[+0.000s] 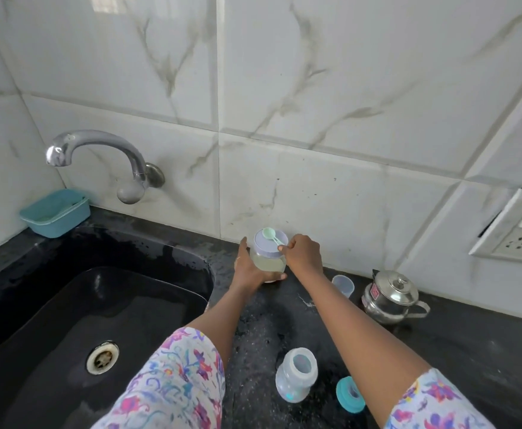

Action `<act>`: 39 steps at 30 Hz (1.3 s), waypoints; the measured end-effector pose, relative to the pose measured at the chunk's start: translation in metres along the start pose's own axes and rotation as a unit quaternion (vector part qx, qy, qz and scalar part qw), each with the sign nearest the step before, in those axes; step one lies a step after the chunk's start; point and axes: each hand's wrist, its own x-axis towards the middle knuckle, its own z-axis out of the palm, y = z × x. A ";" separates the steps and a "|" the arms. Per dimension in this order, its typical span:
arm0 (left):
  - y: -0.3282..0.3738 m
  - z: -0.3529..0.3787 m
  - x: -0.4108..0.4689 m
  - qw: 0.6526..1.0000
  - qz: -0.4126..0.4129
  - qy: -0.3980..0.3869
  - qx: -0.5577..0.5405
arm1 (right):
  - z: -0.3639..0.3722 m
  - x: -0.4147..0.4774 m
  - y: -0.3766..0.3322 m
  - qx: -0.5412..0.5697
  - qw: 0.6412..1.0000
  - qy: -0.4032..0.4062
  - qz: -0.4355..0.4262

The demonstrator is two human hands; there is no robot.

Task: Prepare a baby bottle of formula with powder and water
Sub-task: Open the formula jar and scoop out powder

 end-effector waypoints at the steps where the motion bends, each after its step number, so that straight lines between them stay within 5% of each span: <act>1: -0.003 0.003 0.003 1.000 0.005 -0.009 -0.004 | 0.001 0.002 0.002 0.009 1.000 0.008 -0.002; 8: -0.019 0.008 0.015 0.998 0.059 0.015 0.015 | -0.008 -0.004 0.008 0.089 0.991 0.070 -0.069; 13: -0.022 0.007 -0.010 0.996 0.073 0.010 0.058 | -0.013 -0.022 0.007 -0.096 0.978 0.091 -0.162; 22: -0.002 0.003 -0.052 0.991 0.102 -0.023 0.086 | -0.010 -0.057 -0.019 -0.069 0.997 0.015 -0.043; 31: 0.023 -0.010 -0.065 0.988 0.095 -0.061 0.104 | -0.021 -0.066 -0.025 -0.086 0.985 0.102 -0.110; 34: 0.024 -0.017 -0.060 0.984 0.101 -0.083 0.123 | -0.033 -0.064 -0.023 -0.089 0.972 0.053 -0.212; 39: 0.022 -0.025 -0.059 0.975 0.095 -0.130 0.153 | -0.066 -0.052 -0.019 -0.115 0.933 -0.202 -0.273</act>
